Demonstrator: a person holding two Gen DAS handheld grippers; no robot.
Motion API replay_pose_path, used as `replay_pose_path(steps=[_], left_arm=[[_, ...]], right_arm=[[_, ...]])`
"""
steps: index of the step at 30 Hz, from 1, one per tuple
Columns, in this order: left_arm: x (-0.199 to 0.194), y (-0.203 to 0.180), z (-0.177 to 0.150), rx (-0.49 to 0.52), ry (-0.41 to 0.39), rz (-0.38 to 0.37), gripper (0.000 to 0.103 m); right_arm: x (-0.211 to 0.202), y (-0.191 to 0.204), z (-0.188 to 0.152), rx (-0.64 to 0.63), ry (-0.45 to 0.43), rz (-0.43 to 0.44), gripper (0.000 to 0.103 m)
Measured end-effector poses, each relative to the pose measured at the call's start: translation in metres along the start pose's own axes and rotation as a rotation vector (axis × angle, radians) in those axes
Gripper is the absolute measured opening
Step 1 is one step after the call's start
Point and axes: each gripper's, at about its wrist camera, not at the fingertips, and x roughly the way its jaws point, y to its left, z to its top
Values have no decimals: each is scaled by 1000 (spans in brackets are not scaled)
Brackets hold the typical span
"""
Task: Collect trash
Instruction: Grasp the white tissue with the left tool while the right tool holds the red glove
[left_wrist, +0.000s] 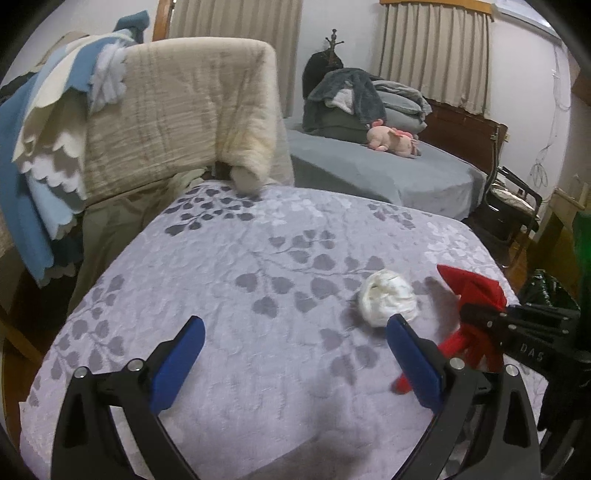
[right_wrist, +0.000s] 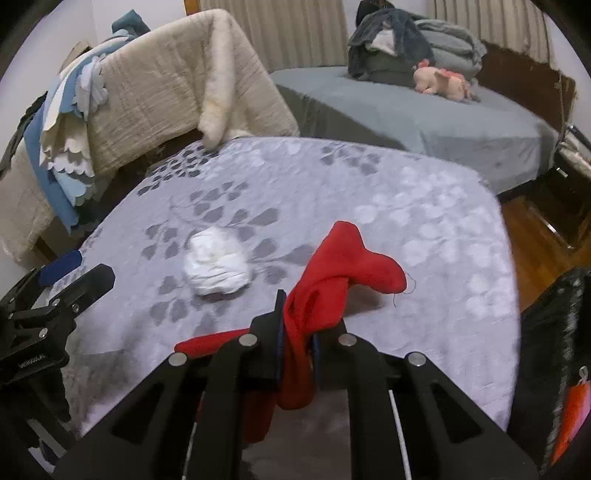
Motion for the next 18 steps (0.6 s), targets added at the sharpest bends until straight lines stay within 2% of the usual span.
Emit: replay_pose_path(steps=[11,18], left_arm=[[29,-43,16,34,6,-58,96],[57,-61,16,42,61,-69,92]], right_arm=[[-4,-42,7,3,-11,-64,11],[-2,-55,4,23,0,-63,11]])
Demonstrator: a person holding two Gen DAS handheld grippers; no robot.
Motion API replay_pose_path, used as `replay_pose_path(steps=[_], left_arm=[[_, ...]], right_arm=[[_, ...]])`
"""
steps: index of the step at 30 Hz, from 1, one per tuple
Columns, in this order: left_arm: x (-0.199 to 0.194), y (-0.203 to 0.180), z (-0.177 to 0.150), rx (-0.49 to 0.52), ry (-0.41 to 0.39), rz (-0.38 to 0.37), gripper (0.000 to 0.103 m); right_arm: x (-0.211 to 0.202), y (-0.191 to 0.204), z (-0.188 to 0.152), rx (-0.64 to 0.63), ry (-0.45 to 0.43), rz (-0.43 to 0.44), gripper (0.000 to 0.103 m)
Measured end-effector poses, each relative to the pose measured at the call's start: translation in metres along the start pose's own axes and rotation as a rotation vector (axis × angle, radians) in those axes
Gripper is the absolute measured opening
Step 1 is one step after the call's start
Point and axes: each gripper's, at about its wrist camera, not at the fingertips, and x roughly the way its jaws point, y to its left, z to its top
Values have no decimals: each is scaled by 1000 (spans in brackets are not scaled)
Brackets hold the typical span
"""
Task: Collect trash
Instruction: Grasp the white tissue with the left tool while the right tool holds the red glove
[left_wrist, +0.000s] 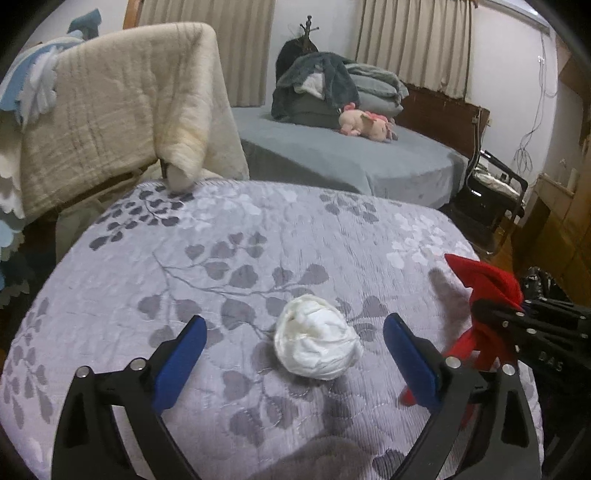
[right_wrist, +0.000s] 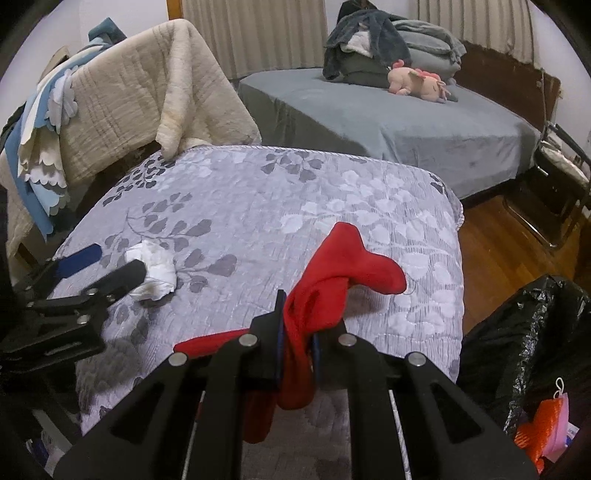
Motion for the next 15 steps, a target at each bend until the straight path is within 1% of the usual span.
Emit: replay_pose_path(steps=[2,5,6,7,8,9,10,12,15], left_arm=[[6,-2,-1,-2,19,-3,89],[13,-4,-2,-12,49,-22,81],[17,-4,-1,-18,62,-34,72],[19,-4,-1,-24,76,-53,56],[22,-5,-2,-26,90,-62,49],[23,-5,-2,-27,95,-64,43],[23,-5,-2,-28,93,-65,40],[19,-8,-2,-16,85,-67,37],[10,-12,0,-8,60,-70,35]], right_arm=[[0,-1,0,3,2,1,11],[0,-2,-1,6,3,4,11],[0,-2,-1,8,4,5,11],[0,-2,-1,10,5,6,11],[-1,-3,-2,12,5,8,11],[-2,-3,-2,14,5,9,11],[-3,-3,-2,14,3,8,11],[-5,-4,-2,14,0,6,11],[-11,-5,-1,17,-5,5,11]])
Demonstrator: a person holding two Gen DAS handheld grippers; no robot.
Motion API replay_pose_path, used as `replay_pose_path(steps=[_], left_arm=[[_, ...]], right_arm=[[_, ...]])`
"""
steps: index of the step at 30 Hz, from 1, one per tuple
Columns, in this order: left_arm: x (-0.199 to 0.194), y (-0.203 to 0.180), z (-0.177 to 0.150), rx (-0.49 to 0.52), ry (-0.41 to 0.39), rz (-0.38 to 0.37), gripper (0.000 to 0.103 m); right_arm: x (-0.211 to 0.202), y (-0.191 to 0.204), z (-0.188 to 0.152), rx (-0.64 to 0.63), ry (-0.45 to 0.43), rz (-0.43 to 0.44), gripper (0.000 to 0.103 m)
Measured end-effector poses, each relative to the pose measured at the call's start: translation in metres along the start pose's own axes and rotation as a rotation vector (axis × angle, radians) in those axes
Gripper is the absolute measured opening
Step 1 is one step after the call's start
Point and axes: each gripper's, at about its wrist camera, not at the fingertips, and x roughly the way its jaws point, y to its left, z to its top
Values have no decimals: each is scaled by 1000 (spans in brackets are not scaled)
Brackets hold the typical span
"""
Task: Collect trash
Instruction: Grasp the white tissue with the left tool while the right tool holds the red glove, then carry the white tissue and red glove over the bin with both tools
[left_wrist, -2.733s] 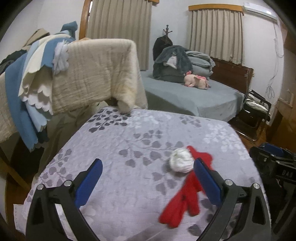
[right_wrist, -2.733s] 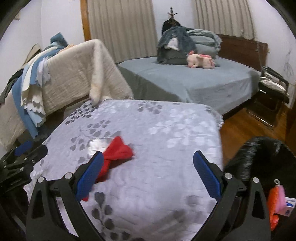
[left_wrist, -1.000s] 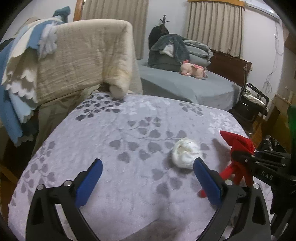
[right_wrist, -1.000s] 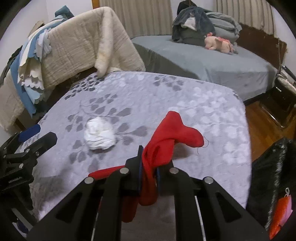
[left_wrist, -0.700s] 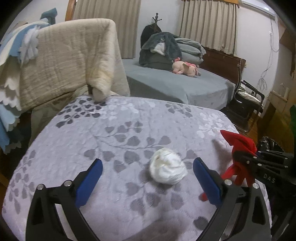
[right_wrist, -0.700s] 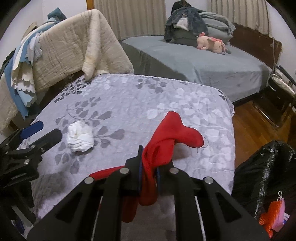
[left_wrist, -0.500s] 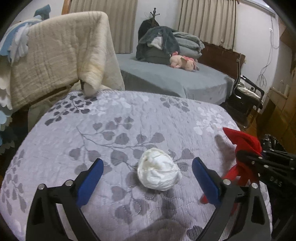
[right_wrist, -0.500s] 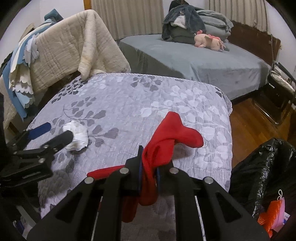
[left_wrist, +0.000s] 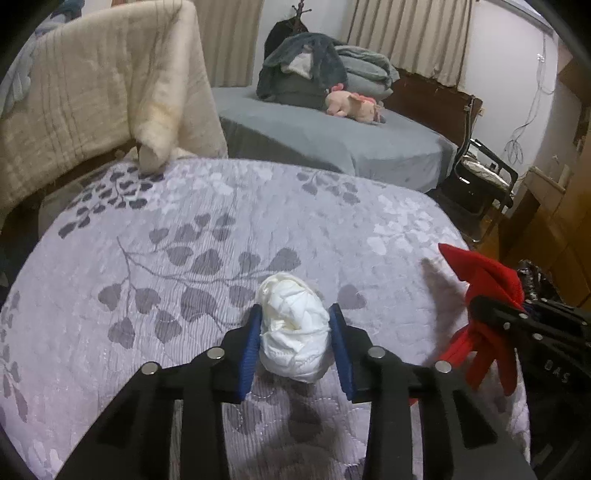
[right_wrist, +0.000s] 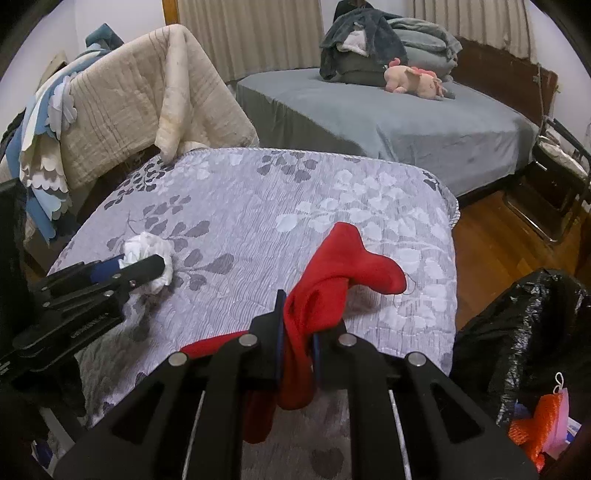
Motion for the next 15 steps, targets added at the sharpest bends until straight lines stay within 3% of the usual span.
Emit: replay_pose_path(steps=[15], left_arm=[[-61,-27,13,24,-63,33,35]], right_arm=[[-54,2,7,-5,-58,12,11]])
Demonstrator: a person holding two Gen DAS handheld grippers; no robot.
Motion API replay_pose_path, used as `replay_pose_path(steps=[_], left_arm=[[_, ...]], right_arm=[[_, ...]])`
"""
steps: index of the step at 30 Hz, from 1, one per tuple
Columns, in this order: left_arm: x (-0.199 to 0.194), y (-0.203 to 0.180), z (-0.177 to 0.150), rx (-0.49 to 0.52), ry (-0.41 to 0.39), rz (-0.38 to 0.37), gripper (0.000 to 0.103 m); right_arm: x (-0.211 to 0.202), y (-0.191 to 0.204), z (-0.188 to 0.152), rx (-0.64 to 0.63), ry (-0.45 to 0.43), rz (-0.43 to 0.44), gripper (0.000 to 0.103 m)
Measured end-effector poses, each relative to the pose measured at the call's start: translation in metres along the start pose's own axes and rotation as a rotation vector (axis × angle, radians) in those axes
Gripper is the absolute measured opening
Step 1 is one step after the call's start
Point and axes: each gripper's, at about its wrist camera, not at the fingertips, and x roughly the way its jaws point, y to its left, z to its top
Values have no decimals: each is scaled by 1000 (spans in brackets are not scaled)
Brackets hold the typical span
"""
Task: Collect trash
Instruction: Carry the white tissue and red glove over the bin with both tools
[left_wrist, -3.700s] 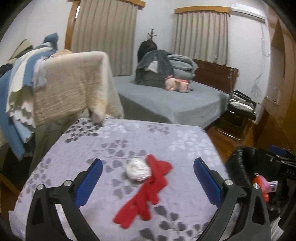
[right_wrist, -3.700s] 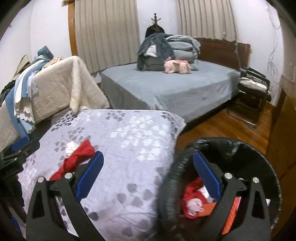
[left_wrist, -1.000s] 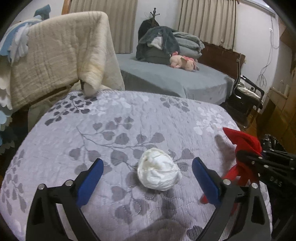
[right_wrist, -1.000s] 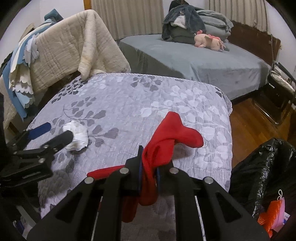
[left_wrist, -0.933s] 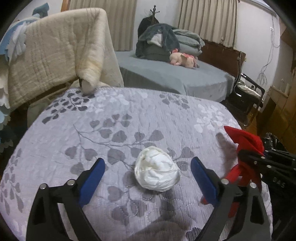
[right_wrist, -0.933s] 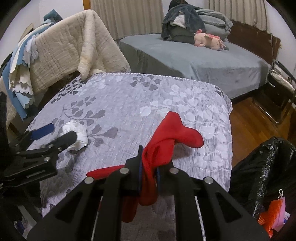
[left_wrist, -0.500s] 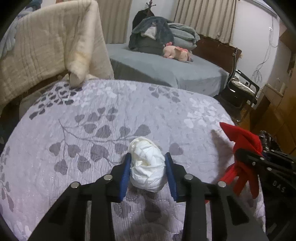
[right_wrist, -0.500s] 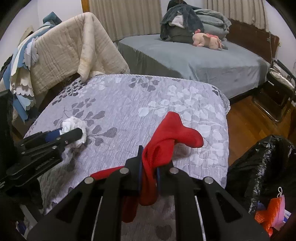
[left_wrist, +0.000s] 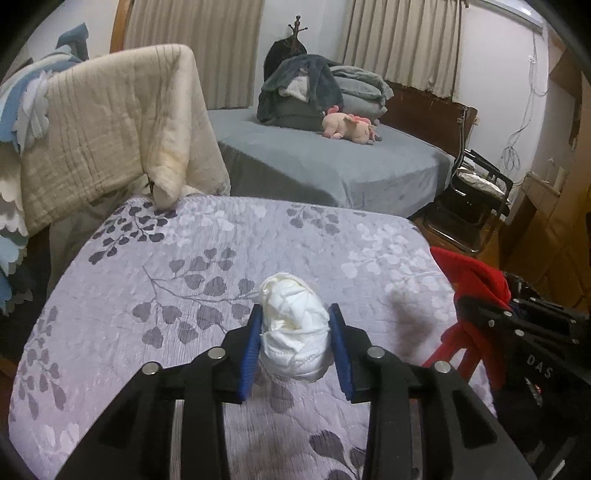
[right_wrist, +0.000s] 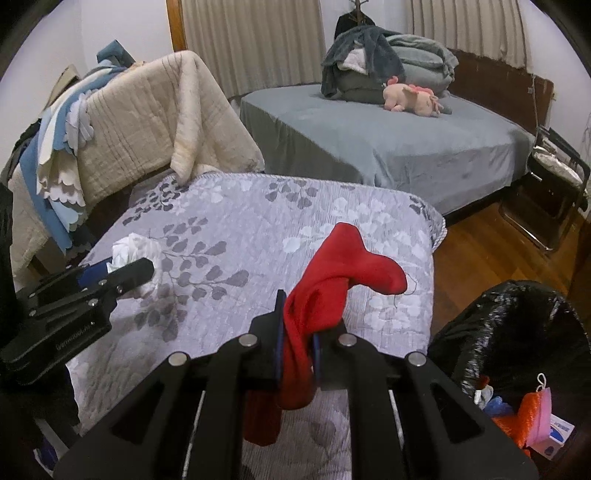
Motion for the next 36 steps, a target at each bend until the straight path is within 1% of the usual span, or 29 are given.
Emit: replay_pose_path(steps=[8,17,26,36], left_arm=[[-32,-18,0,7,-25,-4,35],[-62,-42,-3,35,-56,-32,35],[-83,-78,-6,68,-86,-88,35],[-89,-127,-7,125,-94,-176,35]], right_arm=[[-35,0,-5,-8,-27,0,11],[-79,-9,-18,-7,-62,-5,11],[-115,-27,-29,9,-95,-43,11],[-149,-66,-47,64,-119,-121,11]])
